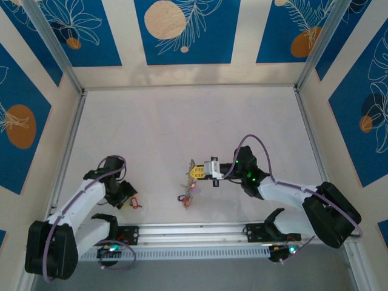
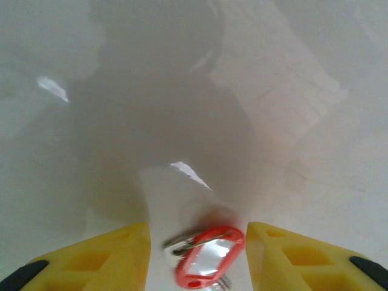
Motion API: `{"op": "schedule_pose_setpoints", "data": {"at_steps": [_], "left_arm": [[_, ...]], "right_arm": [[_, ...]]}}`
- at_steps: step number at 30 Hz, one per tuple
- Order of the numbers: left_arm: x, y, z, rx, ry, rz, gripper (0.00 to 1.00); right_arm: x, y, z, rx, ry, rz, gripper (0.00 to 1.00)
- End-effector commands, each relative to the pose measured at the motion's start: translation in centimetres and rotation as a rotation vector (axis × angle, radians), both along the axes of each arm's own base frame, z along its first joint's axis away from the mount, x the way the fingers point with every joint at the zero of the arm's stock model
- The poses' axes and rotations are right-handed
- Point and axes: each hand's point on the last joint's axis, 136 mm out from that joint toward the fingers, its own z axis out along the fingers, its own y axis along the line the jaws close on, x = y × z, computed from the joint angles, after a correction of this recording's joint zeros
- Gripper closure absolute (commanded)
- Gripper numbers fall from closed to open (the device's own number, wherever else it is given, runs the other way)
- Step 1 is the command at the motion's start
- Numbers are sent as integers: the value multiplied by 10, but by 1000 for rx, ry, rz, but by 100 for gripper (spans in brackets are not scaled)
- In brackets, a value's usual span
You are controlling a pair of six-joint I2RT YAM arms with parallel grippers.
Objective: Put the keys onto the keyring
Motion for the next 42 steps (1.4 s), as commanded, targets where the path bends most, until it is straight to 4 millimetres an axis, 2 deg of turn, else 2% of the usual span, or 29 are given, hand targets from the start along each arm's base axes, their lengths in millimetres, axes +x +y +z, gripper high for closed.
{"op": "schedule_pose_setpoints", "data": {"at_steps": [1,9,17,22,26,29,33,38,42], "left_arm": [[15,-21,5,-123,-36,-23,54],[16,-26,13,-147,-52,9,55],[6,-30,1,-121,-6,-1,58],[15,-15,17,-19,-58,-49,57],[21,-10,26,31,-70,-137,48],[20,-4,31,88,-57,-233,50],[14,-10,27,92,-20,-314,58],[13,-5,20,152,40,-342,57],[14,-14,16,113,47,-374,57]], "right_arm": [[2,4,27,50,-82,3,100],[4,2,28,49,-98,-13,100],[5,3,27,51,-97,-10,100],[6,1,28,53,-99,-15,100],[5,1,28,53,-98,-15,100],[6,0,28,53,-100,-20,100],[6,0,27,53,-97,-20,100],[6,0,27,53,-98,-20,100],[6,-1,27,53,-95,-21,100]]}}
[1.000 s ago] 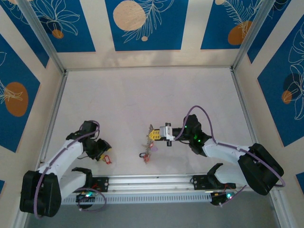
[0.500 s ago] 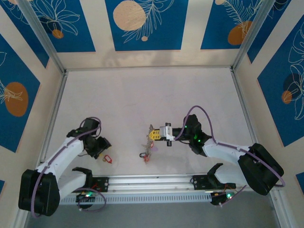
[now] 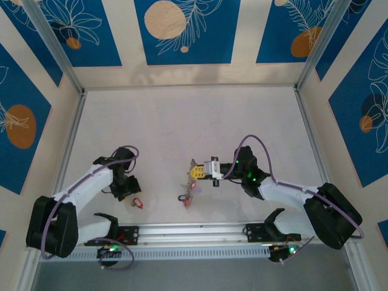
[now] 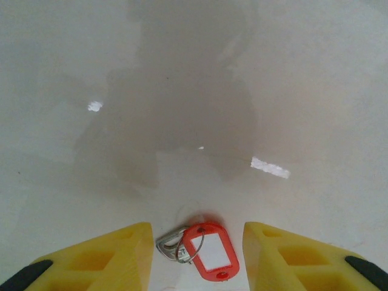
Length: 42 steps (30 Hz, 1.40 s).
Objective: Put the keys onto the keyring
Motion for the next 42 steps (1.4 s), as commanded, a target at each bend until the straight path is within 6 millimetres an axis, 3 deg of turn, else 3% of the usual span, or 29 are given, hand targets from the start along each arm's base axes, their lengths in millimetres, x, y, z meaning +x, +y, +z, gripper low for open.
{"op": "schedule_pose_setpoints", "data": {"at_steps": [1,7,26,30,42], "left_arm": [[3,-4,4,-1,-2,-52,57],[-2,-11,-3,-32,26,-73,59],[-18,-3,-7,85,120,-67,66],[-20,-3,-9,80,120,-56,76],[-17,-1,-4,102,101,-66,88]], "right_arm": [[4,1,26,56,-84,-3,100],[5,1,26,56,-84,-4,100],[4,-1,27,59,-90,-10,100],[4,-1,27,60,-91,-12,100],[4,-2,26,60,-92,-11,100]]}}
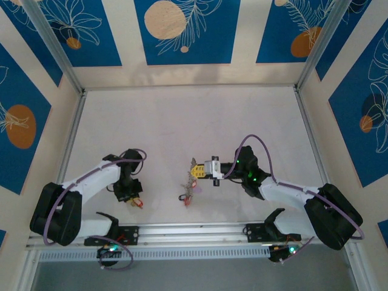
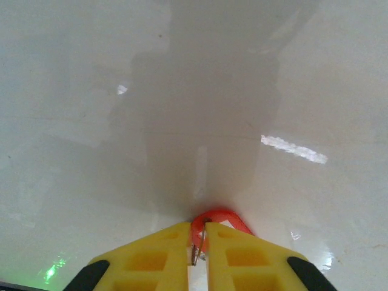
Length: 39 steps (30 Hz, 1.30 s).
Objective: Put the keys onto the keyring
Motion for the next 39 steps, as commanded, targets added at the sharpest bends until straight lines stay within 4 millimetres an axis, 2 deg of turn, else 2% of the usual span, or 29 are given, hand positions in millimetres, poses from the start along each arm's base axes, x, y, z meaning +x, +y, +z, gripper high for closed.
{"op": "schedule_pose_setpoints", "data": {"at_steps": [1,5,8,12,16,20,25,27,29,32,36,39], "left_arm": [[-3,2,6,24,6,-3,90],[-2,2,8,29,1,-8,92],[0,3,10,35,-6,-13,100],[6,0,14,21,-28,-36,100],[21,-15,26,-57,-113,-115,100],[51,-48,61,-226,-320,-261,100],[84,-97,130,-446,-652,-562,100],[85,-121,160,-534,-795,-746,100],[79,-138,178,-564,-909,-931,100],[64,-159,194,-615,-1045,-1213,100],[44,-179,199,-646,-1204,-1533,100],[31,-187,200,-657,-1303,-1709,100]], "right_arm": [[2,0,24,56,-87,-2,100],[2,0,24,56,-86,-3,100],[3,0,24,55,-86,-2,100],[3,0,24,55,-84,-2,100],[3,0,23,55,-81,1,100],[3,0,20,48,-72,5,100],[4,1,22,58,-66,16,100],[3,2,22,59,-58,27,100],[3,2,24,63,-54,34,100],[1,2,24,60,-38,46,100],[1,4,20,56,-1,52,100],[1,5,20,57,31,58,100]]}}
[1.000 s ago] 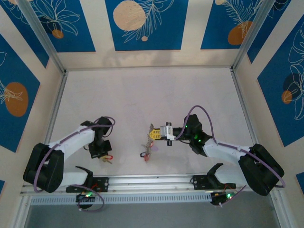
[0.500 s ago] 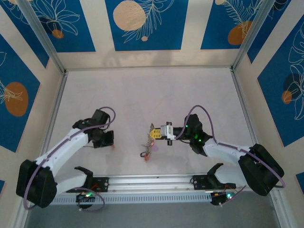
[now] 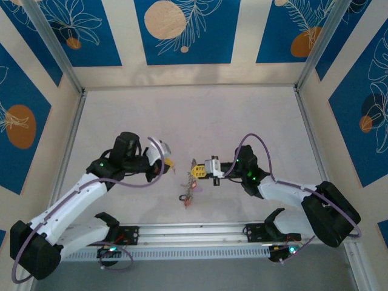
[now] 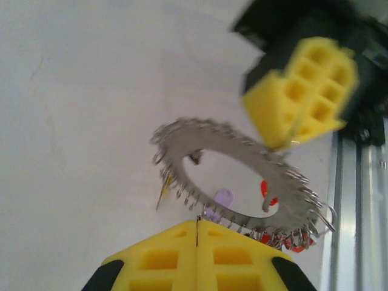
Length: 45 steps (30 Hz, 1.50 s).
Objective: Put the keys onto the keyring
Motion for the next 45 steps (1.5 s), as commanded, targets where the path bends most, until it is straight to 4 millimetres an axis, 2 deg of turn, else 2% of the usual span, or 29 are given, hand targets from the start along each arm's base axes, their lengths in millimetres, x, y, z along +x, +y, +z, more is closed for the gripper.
{"op": "schedule_pose_setpoints", "data": {"at_steps": [1,6,14,26,32,45], "left_arm": [[-21,-17,14,-65,-277,-271,100],[-25,-23,13,-53,-383,-366,100],[-21,-31,6,4,-516,-406,100],[-20,-39,-1,48,-547,-417,100],[-20,-40,5,47,-577,-398,100],[-26,-41,5,41,-589,-400,100]], "right_arm": [[1,6,23,53,-9,33,100],[-1,6,22,55,31,52,100],[-4,9,25,68,67,102,100],[-3,11,24,60,106,111,100],[0,11,23,58,110,93,100],[10,10,17,51,135,37,100]]}}
